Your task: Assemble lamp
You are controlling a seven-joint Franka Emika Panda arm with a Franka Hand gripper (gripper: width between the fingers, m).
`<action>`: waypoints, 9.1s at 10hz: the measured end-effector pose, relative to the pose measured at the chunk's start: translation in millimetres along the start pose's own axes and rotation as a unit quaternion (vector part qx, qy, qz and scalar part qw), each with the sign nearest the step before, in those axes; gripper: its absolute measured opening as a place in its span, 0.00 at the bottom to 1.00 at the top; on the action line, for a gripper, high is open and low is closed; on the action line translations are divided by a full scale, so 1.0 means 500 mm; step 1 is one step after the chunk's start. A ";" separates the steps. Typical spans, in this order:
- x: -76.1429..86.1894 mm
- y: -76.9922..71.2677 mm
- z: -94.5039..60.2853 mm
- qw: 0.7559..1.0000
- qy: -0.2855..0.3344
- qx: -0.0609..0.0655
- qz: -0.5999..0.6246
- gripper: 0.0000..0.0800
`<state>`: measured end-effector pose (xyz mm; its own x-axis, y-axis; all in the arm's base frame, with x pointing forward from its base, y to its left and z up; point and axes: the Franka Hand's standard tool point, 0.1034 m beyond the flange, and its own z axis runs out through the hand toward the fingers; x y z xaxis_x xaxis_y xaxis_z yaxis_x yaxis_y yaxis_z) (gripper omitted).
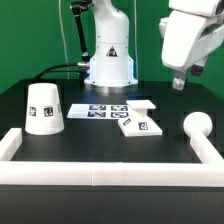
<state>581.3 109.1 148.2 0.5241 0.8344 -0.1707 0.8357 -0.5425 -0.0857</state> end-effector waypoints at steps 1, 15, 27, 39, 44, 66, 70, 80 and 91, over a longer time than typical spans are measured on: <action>-0.002 0.001 0.001 1.000 -0.006 -0.004 -0.006 0.87; -0.139 -0.080 0.053 0.964 0.047 -0.016 0.261 0.87; -0.244 -0.160 0.173 0.931 0.063 0.024 0.359 0.87; -0.236 -0.181 0.235 0.929 0.056 0.036 0.365 0.87; -0.238 -0.186 0.265 0.929 0.051 0.040 0.363 0.87; -0.039 0.001 0.216 0.904 0.116 0.016 0.410 0.67; 0.026 0.039 0.200 0.873 0.135 0.018 0.467 0.67; 0.055 0.074 0.191 0.866 0.143 0.017 0.478 0.84; -0.049 -0.095 0.179 0.864 0.123 0.023 0.488 0.87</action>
Offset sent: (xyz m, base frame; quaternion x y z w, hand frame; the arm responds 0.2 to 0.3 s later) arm 0.0000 0.0000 0.0000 0.0000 0.0000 0.0000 1.0000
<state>514.2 105.5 68.8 0.9991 -0.0312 0.0292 -0.0295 -0.9978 -0.0590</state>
